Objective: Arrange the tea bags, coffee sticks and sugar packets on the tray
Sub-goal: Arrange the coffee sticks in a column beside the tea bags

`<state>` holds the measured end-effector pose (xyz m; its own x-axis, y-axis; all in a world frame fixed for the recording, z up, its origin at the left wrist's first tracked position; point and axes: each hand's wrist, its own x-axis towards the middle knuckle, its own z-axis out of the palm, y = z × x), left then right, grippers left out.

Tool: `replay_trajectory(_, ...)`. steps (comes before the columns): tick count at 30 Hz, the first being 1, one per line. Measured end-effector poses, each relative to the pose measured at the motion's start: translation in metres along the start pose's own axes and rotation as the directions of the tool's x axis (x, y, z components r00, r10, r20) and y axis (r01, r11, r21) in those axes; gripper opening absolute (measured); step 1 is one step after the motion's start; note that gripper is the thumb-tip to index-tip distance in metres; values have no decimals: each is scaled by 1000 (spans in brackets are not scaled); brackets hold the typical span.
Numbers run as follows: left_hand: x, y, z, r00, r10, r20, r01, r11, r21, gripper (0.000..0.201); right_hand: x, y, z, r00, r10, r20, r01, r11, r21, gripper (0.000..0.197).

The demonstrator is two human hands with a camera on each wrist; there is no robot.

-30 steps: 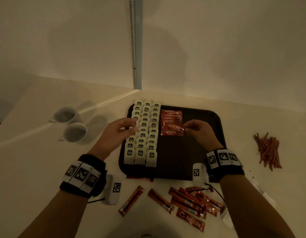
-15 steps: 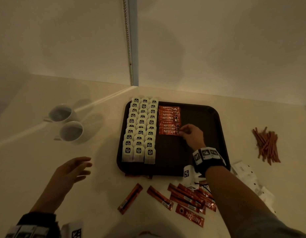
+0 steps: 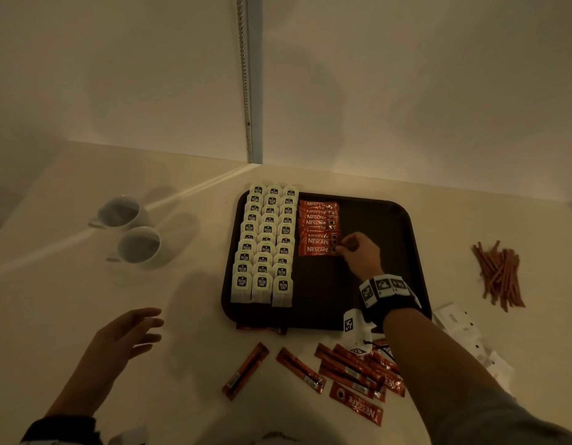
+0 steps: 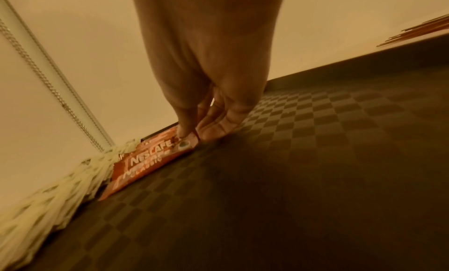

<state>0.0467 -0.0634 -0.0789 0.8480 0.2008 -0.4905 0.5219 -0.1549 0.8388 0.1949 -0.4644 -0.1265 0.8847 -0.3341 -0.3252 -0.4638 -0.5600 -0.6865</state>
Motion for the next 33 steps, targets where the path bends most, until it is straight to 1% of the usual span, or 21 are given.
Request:
replay_trajectory(2,-2,0,-1,1000,5,0,-5,1000,-1,20,-6,-2,-6,1000,-24,7,24,999,30,21)
replay_trajectory(4,-4,-1,-3,1000,9,4,-9,1000,9,20,-19,-4,-17,994,-96,60,96,995,14,23)
replay_trajectory(5,-6,-1,-4,1000,11,5,-11,1000,13,20,-28,-3,-24,984,-137,116,140,990,-15,23)
replay_trajectory(7,-9,-3,-4,1000,13,6,-13,1000,15,20,-52,2,-38,941,-177,289,212,973,-94,20)
replay_trajectory(9,-13,-6,-3,1000,9,14,-9,1000,20,20,-79,15,-50,874,-120,470,243,947,-210,18)
replay_trajectory(10,-16,-8,-3,1000,5,22,-6,1000,21,20,-92,25,-55,851,-68,520,251,924,-290,20)
replay_trajectory(11,-19,-10,-3,1000,2,31,-3,1000,24,20,-104,34,-58,844,-24,535,270,882,-386,24)
replay_trajectory(13,-25,-15,-3,999,-3,47,1,999,37,20,-126,54,-62,871,17,491,306,764,-568,36)
replay_trajectory(14,-28,-18,-3,999,-7,49,4,999,44,20,-137,63,-62,887,18,461,306,724,-618,42)
replay_trajectory(16,-33,-24,-3,998,-17,56,14,998,57,20,-157,78,-56,908,-1,420,299,704,-644,56)
replay_trajectory(19,-41,-30,-3,997,-33,72,27,997,77,22,-180,91,-38,928,-5,373,278,675,-684,94)
replay_trajectory(20,-43,-31,-3,996,-38,77,32,996,82,21,-185,95,-32,939,3,345,257,659,-707,101)
replay_trajectory(21,-46,-33,-3,996,-43,81,36,996,85,21,-189,98,-26,948,10,318,236,649,-724,105)
replay_trajectory(23,-50,-36,-4,995,-47,84,40,996,86,21,-194,104,-16,959,3,284,219,626,-748,105)
replay_trajectory(25,-54,-40,-6,996,-45,83,38,995,87,21,-197,110,-8,964,-62,260,244,602,-760,99)
replay_trajectory(28,-56,-45,-10,996,-40,76,34,996,85,20,-196,114,-2,948,-212,239,319,634,-704,79)
replay_trajectory(31,-57,-52,-14,997,-33,69,27,995,92,21,-194,114,1,925,-289,248,380,678,-629,60)
replay_trajectory(33,-57,-57,-16,997,-33,63,26,994,103,21,-191,114,3,906,-328,267,423,679,-600,49)
